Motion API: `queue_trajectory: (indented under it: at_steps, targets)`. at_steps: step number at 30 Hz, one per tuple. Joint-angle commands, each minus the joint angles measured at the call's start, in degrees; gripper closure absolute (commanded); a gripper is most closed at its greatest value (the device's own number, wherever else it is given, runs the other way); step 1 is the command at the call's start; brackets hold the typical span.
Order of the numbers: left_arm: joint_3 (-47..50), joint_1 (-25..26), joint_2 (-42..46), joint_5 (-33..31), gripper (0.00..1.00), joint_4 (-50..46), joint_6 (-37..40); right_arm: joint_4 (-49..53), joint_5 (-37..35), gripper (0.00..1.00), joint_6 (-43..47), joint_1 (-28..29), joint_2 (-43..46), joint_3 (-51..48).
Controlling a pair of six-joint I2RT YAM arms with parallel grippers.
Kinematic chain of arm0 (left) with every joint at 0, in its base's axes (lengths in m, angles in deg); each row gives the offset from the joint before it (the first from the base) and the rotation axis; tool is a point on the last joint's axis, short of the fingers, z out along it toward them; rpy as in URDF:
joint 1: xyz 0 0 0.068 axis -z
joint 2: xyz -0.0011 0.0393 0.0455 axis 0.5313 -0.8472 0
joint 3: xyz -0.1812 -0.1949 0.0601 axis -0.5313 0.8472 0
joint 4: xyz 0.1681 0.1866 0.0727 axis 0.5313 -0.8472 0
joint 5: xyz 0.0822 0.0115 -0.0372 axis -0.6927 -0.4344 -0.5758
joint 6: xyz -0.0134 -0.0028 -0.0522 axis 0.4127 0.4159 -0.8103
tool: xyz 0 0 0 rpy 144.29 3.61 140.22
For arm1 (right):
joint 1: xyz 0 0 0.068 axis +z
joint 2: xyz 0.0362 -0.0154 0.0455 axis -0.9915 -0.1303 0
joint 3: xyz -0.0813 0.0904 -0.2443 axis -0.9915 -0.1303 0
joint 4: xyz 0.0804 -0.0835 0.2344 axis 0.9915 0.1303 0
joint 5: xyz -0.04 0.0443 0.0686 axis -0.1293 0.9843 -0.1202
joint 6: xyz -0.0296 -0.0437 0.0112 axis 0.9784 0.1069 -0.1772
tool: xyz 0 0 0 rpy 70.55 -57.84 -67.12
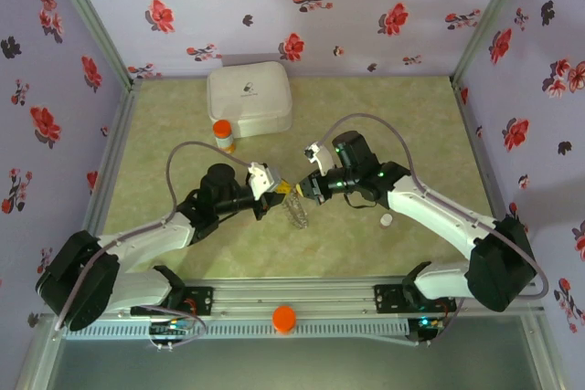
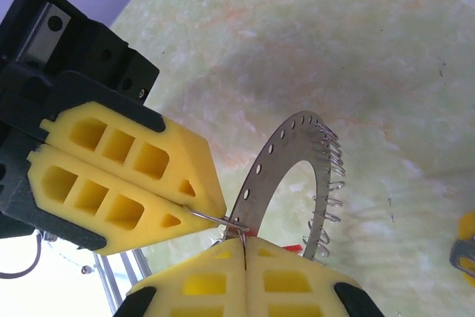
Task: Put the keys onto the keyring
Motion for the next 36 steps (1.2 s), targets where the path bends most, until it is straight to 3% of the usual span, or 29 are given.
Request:
queue_trajectory:
  at_steps: [1,3,9,13,17,22,28,36]
  targets:
    - [1.14,1.0,2.5,0.24,1.0,5.92,3.53,-1.11,-2.26,1.0,-2.07,-0.4,-1.11,0.65]
    - [1.5,1.0,2.8,-0.02,1.0,7.01,4.67,-0.9,-1.67,0.99,-2.28,-0.4,-1.66,0.72]
    - [2.47,1.0,1.64,-0.31,1.0,11.04,6.14,-0.21,-1.6,0.65,-2.2,-0.87,1.17,0.96]
    - [3.68,1.01,-0.78,0.09,1.0,15.84,4.5,-2.87,-1.15,0.54,-0.97,-2.84,6.67,-1.43]
    - [3.97,1.0,-2.92,2.07,1.0,20.06,2.38,-8.55,-4.99,0.53,3.54,-3.56,11.63,-6.42]
    - [3.85,1.0,-4.77,4.72,1.0,22.94,0.76,-19.93,-2.16,0.54,14.95,-3.22,17.76,-14.76]
    - [4.83,0.94,-6.35,4.6,1.0,30.03,-3.9,-12.81,-9.59,0.56,31.74,-0.16,20.03,-16.17]
    - [4.5,1.0,-7.99,6.68,1.0,32.89,-8.04,-14.82,-8.64,0.56,34.94,2.23,18.76,-17.07]
